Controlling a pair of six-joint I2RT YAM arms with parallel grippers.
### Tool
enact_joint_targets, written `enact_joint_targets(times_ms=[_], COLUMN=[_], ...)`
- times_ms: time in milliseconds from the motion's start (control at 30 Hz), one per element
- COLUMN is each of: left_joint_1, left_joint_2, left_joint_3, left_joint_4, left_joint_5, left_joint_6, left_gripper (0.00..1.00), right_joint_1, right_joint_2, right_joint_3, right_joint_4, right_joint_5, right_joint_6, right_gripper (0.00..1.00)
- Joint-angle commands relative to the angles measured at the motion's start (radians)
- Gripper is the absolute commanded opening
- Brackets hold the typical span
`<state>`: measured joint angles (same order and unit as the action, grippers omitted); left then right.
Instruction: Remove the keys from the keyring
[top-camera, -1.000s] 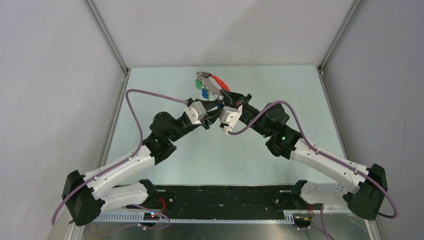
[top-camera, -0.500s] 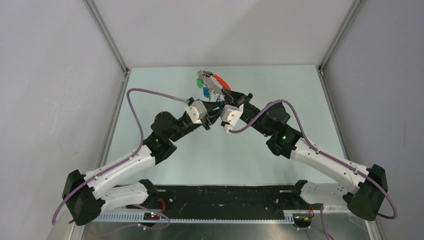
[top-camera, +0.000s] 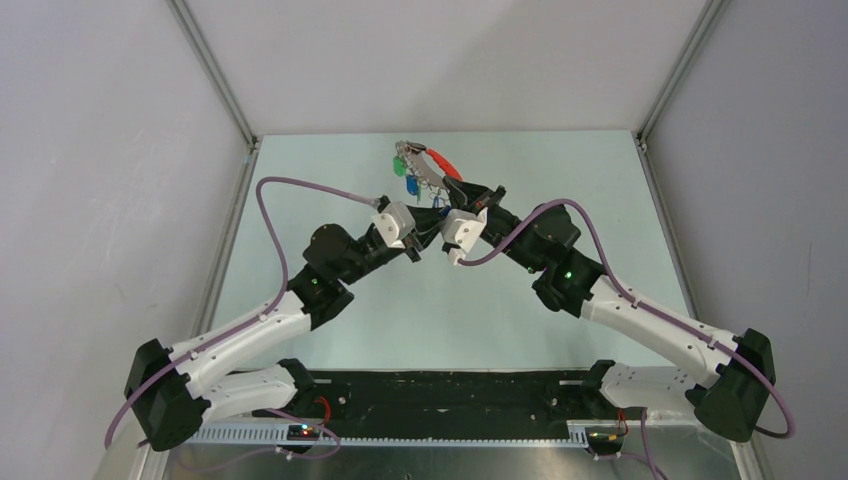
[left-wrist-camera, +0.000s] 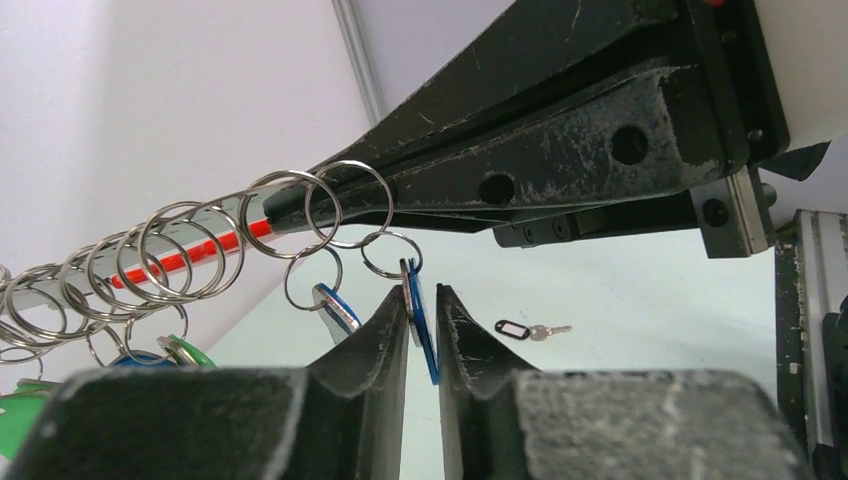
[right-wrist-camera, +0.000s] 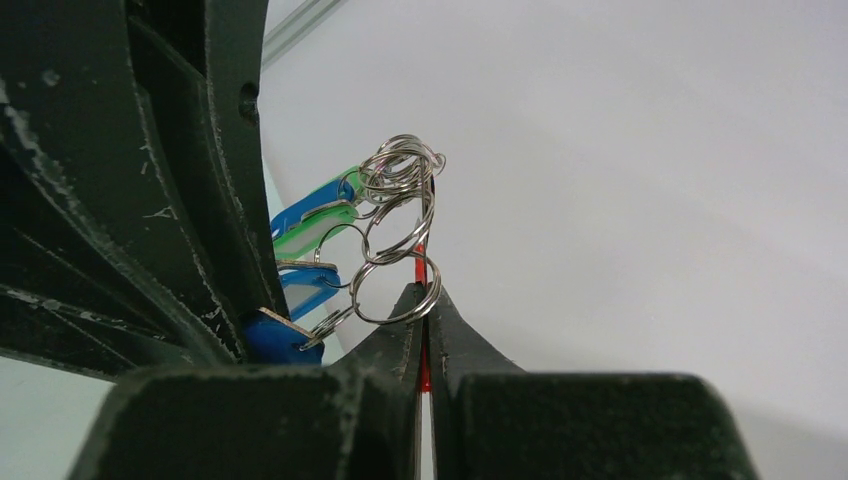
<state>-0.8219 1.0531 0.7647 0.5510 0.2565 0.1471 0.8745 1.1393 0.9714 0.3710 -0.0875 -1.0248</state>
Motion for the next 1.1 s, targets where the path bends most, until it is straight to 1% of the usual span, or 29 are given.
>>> enact_joint_targets(times_ms=[0, 33, 67, 167, 233, 267, 300, 333, 367, 400, 433, 467, 500, 533, 567, 600, 633, 667, 767, 800, 867, 900, 933, 967, 1000, 1033, 1067], left_joint_1=[-0.002, -0.003, -0.003, -0.002, -0.002, 0.000, 0.005, 0.014, 0.019, 0.031, 0.038, 0.056, 0.065, 0.085, 0.094, 0.106, 0.110, 0.112, 0.106, 0.092, 0.053, 0.037, 0.010, -0.003, -0.024, -0.035, -0.059], left_joint_2=[-0.013, -0.015, -0.017, -0.030, -0.054, -0.061, -0.070, -0.070, -0.067, -0.062, -0.049, -0.042, -0.028, -0.019, 0.000, 0.012, 0.037, 0.050, 0.127, 0.157, 0.201, 0.214, 0.239, 0.249, 0.266, 0.271, 0.279], left_joint_3=[0.002, 0.003, 0.002, 0.012, 0.036, 0.050, 0.088, 0.113, 0.171, 0.201, 0.268, 0.301, 0.359, 0.389, 0.448, 0.477, 0.531, 0.584, 0.686, 0.736, 0.807, 0.829, 0.871, 0.889, 0.915, 0.922, 0.927], left_joint_4=[0.019, 0.018, 0.017, -0.015, -0.132, -0.183, -0.296, -0.368, -0.526, -0.604, -0.761, -0.830, -0.961, -1.024, -1.130, -1.179, -1.262, -1.322, -1.477, -1.540, -1.630, -1.657, -1.700, -1.714, -1.732, -1.739, -1.741], left_joint_5=[-0.014, -0.014, -0.014, -0.028, -0.054, -0.078, -0.098, -0.102, -0.104, -0.102, -0.092, -0.084, -0.065, -0.057, -0.049, -0.053, -0.069, -0.076, -0.092, -0.100, -0.173, -0.198, -0.273, -0.322, -0.409, -0.449, -0.536], left_joint_6=[-0.009, -0.008, -0.010, -0.043, -0.078, -0.104, -0.128, -0.134, -0.158, -0.163, -0.163, -0.159, -0.151, -0.135, -0.101, -0.084, -0.046, -0.020, 0.133, 0.163, 0.293, 0.325, 0.379, 0.401, 0.450, 0.481, 0.541], left_gripper=[0.13, 0.09, 0.02, 0.00, 0.00, 0.00, 0.00, 0.00, 0.00, 0.00, 0.00, 0.00, 0.00, 0.00, 0.00, 0.00, 0.00, 0.00, 0.00, 0.00, 0.00, 0.00, 0.00, 0.00, 0.00, 0.00, 0.00], right_joint_1=[0.000, -0.001, -0.003, -0.006, -0.014, -0.023, -0.034, -0.038, -0.047, -0.049, -0.051, -0.053, -0.056, -0.058, -0.064, -0.067, -0.074, -0.078, -0.117, -0.126, -0.153, -0.157, -0.162, -0.163, -0.165, -0.167, -0.168], right_joint_2=[-0.038, -0.037, -0.035, -0.029, -0.015, -0.003, 0.005, 0.019, 0.029, 0.032, 0.034, 0.033, 0.020, 0.011, -0.011, -0.022, -0.050, -0.066, -0.138, -0.151, -0.185, -0.190, -0.194, -0.195, -0.193, -0.192, -0.188], right_joint_3=[0.056, 0.056, 0.056, 0.056, 0.056, 0.055, 0.055, 0.054, 0.048, 0.043, 0.024, 0.012, -0.020, -0.035, -0.061, -0.072, -0.093, -0.108, -0.181, -0.208, -0.241, -0.249, -0.260, -0.263, -0.266, -0.268, -0.270], right_joint_4=[0.071, 0.072, 0.071, 0.070, 0.036, 0.019, -0.020, -0.046, -0.096, -0.118, -0.157, -0.171, -0.193, -0.205, -0.242, -0.261, -0.284, -0.289, -0.245, -0.228, -0.156, -0.143, -0.123, -0.115, -0.102, -0.096, -0.079], right_joint_5=[-0.005, -0.003, 0.000, 0.029, 0.068, 0.098, 0.127, 0.136, 0.150, 0.156, 0.168, 0.172, 0.160, 0.145, 0.090, 0.060, 0.005, -0.019, -0.137, -0.166, -0.245, -0.260, -0.275, -0.279, -0.282, -0.285, -0.291], right_joint_6=[0.005, 0.005, 0.004, 0.023, 0.061, 0.096, 0.121, 0.171, 0.200, 0.258, 0.284, 0.332, 0.352, 0.392, 0.427, 0.445, 0.486, 0.515, 0.601, 0.618, 0.662, 0.682, 0.689, 0.700, 0.705, 0.712, 0.714], right_gripper=[0.00, 0.00, 0.00, 0.00, 0.00, 0.11, 0.18, 0.32, 0.44, 0.49, 0.54, 0.55, 0.56, 0.57, 0.58, 0.58, 0.58, 0.59, 0.59, 0.59, 0.59, 0.58, 0.59, 0.58, 0.58, 0.58, 0.58])
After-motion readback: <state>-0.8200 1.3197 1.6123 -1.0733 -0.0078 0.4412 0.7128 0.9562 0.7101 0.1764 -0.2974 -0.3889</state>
